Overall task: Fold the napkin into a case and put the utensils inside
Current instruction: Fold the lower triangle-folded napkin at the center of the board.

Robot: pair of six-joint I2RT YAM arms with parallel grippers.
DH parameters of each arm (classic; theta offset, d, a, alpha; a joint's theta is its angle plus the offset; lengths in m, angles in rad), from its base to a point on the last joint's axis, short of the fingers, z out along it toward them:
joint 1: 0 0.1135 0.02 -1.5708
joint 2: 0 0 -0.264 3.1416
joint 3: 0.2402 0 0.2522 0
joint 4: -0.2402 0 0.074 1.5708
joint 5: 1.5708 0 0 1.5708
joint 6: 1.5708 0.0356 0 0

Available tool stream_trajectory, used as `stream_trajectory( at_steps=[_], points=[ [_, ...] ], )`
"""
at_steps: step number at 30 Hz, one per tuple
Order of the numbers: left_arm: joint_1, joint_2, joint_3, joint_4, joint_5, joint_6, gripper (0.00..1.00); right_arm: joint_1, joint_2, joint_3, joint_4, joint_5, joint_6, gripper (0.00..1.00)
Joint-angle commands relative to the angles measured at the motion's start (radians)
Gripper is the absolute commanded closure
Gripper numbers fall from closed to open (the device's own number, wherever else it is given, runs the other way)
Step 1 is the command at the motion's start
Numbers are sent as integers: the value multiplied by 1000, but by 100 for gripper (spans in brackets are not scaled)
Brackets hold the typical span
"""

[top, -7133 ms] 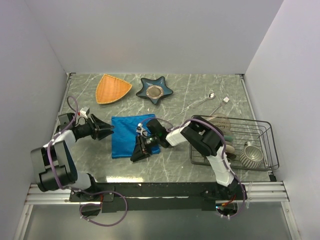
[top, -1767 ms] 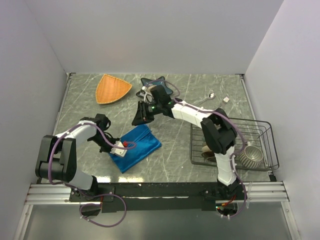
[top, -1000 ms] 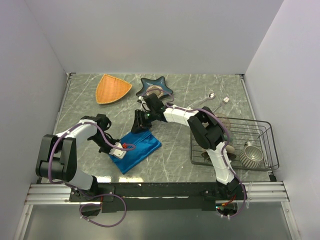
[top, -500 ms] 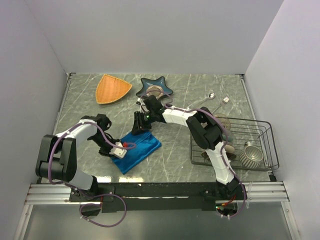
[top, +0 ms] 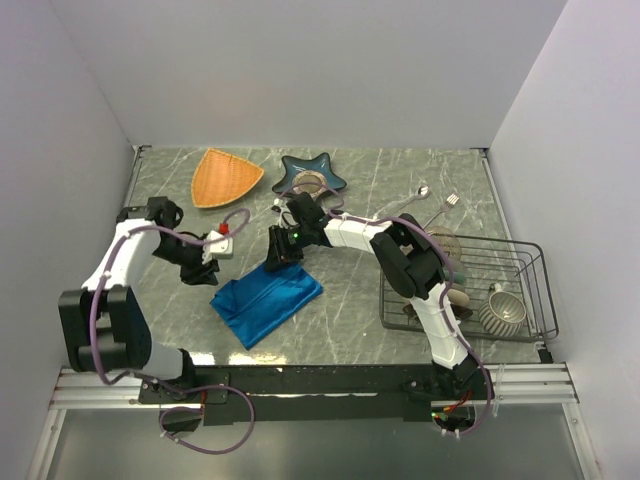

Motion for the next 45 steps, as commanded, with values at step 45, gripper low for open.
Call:
stream_trajectory(
  at_steps=[45],
  points=[
    [-88, 350, 80, 481, -148, -231, 52, -50, -150, -82, -119, 32, -49, 62]
  ],
)
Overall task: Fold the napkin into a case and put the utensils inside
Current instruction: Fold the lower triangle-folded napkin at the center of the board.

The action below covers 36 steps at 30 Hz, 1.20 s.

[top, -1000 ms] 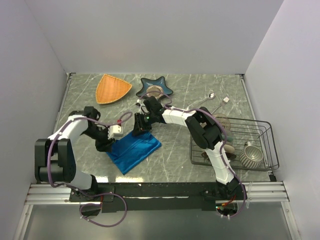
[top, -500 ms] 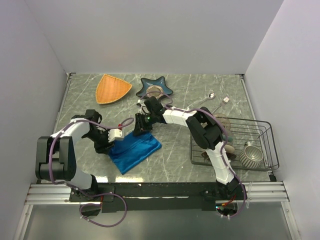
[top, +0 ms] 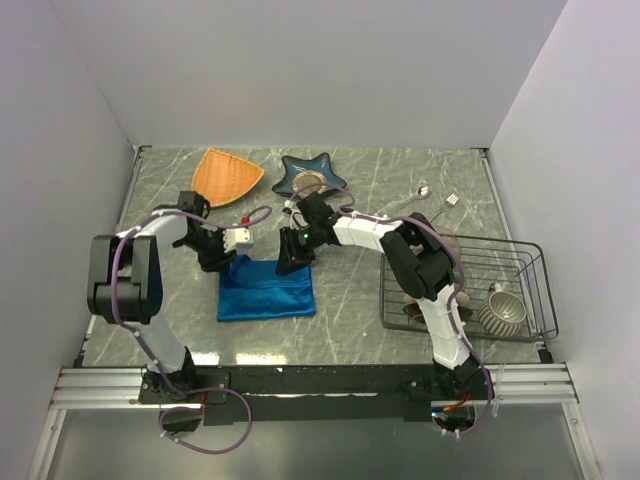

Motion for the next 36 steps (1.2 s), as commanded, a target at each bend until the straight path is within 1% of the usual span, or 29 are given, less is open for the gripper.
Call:
stream_trajectory(
  at_steps=[1, 2, 4, 5, 7, 8, 10, 11, 12, 13, 14, 15, 17, 18, 20, 21, 23, 24, 29, 30, 33, 34, 36],
  points=[
    [-3, 36, 113, -16, 68, 56, 52, -15, -83, -3, -38, 15, -25, 62],
    [16, 31, 128, -66, 75, 76, 52, -15, -87, 1, -40, 6, -27, 62],
    [56, 5, 141, -111, 120, 106, 51, -15, -110, 12, -35, -3, -25, 61],
    [88, -1, 165, -182, 135, 115, 50, -16, -119, 13, -26, -11, -19, 61],
    [117, -12, 196, -256, 181, 123, 50, -15, -138, 13, 0, -25, 4, 61],
    [141, -15, 223, -283, 201, 117, 50, -13, -141, 13, 11, -26, 13, 61],
    [149, -33, 251, -312, 256, 38, 50, -8, -138, 24, 42, -23, 38, 61],
    [149, -38, 254, -304, 279, -8, 50, -7, -133, 32, 51, -22, 42, 61],
    [149, -50, 257, -268, 301, -110, 50, -5, -110, 41, 56, -22, 50, 61],
    [146, -53, 257, -237, 339, -180, 50, -1, -97, 64, 60, -20, 53, 61],
    [137, -53, 259, -194, 345, -262, 51, 4, -84, 75, 63, -19, 61, 61],
    [134, -43, 262, -165, 351, -424, 52, 5, -64, 82, 71, -16, 67, 61],
    [126, -9, 280, -101, 373, -585, 55, 16, -50, 102, 95, -2, 70, 61],
    [125, 3, 283, -82, 376, -748, 54, 21, -37, 107, 98, 4, 72, 61],
    [113, 25, 277, -36, 359, -890, 54, 30, -21, 110, 118, 9, 85, 61],
    [108, 28, 271, -28, 355, -986, 53, 34, -17, 107, 132, 7, 88, 61],
    [102, 21, 236, 21, 318, -1085, 52, 45, -12, 95, 141, 14, 94, 62],
    [102, 17, 225, 31, 309, -1160, 51, 50, -10, 89, 160, 14, 101, 62],
    [102, 34, 184, 62, 263, -1334, 47, 61, 5, 55, 177, 32, 104, 62],
    [102, 40, 182, 68, 228, -1380, 47, 62, 6, 49, 178, 37, 104, 63],
    [96, 66, 184, 73, 128, -1440, 51, 68, 13, 26, 187, 49, 101, 63],
    [94, 73, 185, 71, 118, -1444, 54, 65, 14, 17, 189, 52, 101, 63],
    [94, 76, 173, 90, 106, -1463, 57, 67, 22, 12, 184, 58, 98, 63]
  ],
)
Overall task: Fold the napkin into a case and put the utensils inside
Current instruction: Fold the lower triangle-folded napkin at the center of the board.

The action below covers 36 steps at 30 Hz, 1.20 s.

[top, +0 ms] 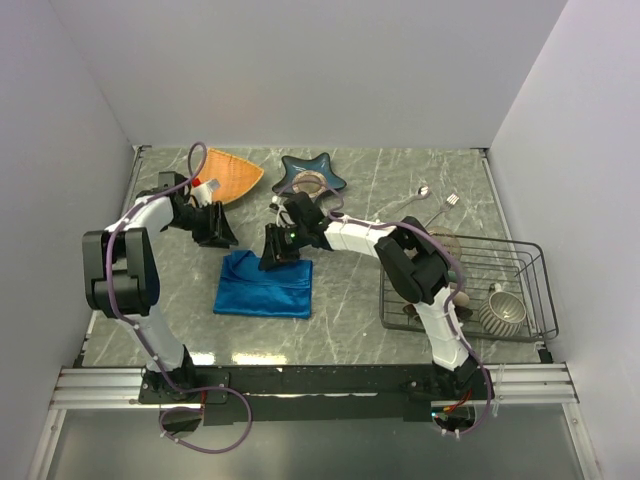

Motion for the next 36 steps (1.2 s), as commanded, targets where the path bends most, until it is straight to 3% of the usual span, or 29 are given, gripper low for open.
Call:
stream_trajectory(
  at_steps=[1, 17, 28, 36],
  points=[
    [-9, 10, -24, 51, -81, -138, 59, 4, 23, -20, 33, 36, -3, 63],
    [-32, 48, -47, 100, -76, -179, 66, 4, 44, -37, 36, 51, -11, 64],
    [-27, 30, -82, 108, -188, -227, 62, 4, 46, -37, 38, 56, -19, 64],
    [-29, 19, -91, 137, -171, -245, 61, 4, 49, -40, 33, 52, -23, 64]
  ],
)
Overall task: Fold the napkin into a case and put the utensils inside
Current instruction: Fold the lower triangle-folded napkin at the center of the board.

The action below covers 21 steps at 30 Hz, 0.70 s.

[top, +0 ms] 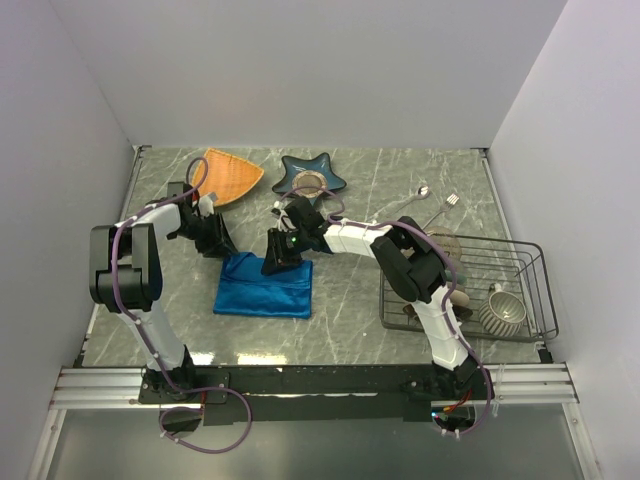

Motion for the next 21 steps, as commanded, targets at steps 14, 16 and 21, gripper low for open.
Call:
stream_trajectory(
  at_steps=[14, 16, 21],
  points=[
    [4, -41, 14, 41, -75, -67, 57, 3, 15, -23, 20, 36, -23, 64],
    [0, -44, 12, 43, -48, -61, 59, 1, 18, -23, 20, 36, -20, 64],
    [-1, -72, 8, 44, -16, -38, 77, 1, 26, -15, 22, 36, -12, 64]
  ],
)
